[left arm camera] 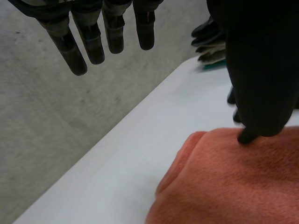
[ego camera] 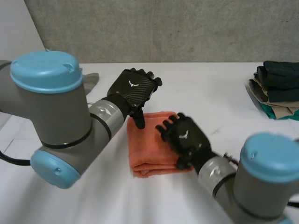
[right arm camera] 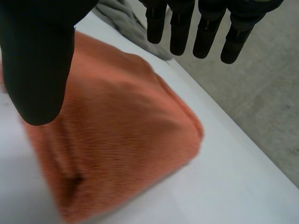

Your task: Fold the laundry.

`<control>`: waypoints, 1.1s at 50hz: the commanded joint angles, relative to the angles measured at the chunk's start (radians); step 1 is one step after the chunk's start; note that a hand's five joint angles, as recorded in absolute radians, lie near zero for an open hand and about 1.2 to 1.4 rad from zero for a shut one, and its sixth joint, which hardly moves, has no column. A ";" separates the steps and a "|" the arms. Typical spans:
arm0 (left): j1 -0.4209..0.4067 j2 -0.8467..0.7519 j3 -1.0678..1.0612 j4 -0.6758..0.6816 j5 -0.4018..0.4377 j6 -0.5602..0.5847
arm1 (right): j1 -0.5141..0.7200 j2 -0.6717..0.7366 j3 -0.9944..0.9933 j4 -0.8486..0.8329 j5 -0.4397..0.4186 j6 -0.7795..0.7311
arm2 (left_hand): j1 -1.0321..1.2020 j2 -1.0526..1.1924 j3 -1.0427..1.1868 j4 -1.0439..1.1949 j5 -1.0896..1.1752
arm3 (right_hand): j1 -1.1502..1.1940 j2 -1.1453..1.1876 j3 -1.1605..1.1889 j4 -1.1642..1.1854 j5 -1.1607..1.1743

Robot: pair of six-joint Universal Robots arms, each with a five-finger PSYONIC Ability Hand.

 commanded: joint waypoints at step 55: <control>0.005 0.050 0.060 0.009 0.057 -0.128 | -0.317 0.165 -0.589 -0.180 -0.193 -0.007 | -0.032 -0.027 -0.030 -0.014 -0.009 | 1.089 1.087 1.102 1.096 1.101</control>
